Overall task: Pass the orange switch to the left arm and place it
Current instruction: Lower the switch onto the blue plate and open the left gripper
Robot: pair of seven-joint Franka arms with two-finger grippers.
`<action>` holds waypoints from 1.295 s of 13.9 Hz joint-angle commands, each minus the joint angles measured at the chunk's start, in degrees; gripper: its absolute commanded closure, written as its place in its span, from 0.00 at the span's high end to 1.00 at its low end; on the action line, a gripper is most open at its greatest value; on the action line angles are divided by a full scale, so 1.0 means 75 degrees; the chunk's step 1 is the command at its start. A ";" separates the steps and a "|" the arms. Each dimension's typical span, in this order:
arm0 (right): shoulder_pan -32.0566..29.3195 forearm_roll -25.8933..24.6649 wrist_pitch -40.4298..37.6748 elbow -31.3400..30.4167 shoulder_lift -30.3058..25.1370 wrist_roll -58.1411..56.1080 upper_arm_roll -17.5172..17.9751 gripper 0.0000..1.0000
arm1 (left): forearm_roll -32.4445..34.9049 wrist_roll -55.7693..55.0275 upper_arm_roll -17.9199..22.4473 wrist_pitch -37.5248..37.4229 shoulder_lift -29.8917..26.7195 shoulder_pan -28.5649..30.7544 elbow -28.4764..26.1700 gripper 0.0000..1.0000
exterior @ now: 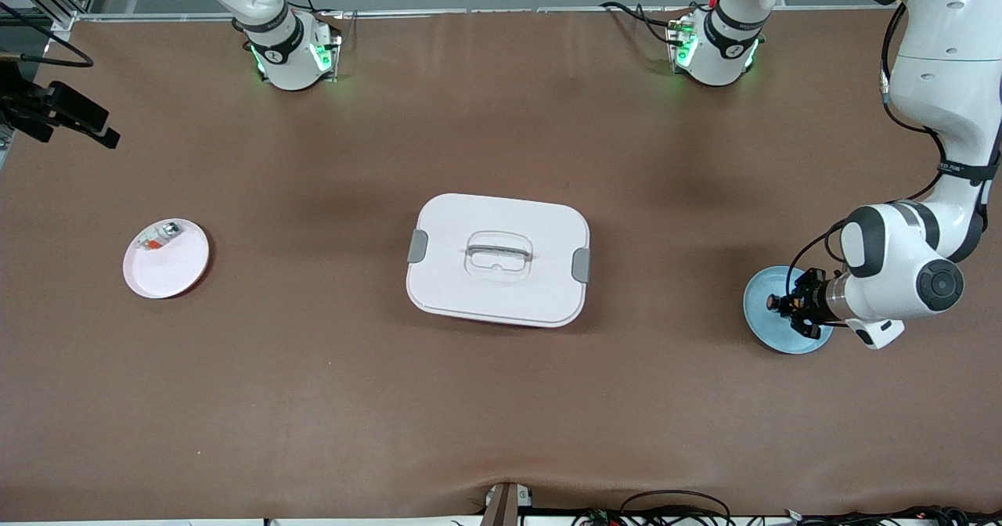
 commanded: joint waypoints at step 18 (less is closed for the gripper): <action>-0.0091 -0.0336 0.0504 -0.0821 -0.0449 -0.0268 0.0123 1.00 | -0.0010 0.0071 -0.0199 -0.0910 -0.0614 -0.0145 0.0637 1.00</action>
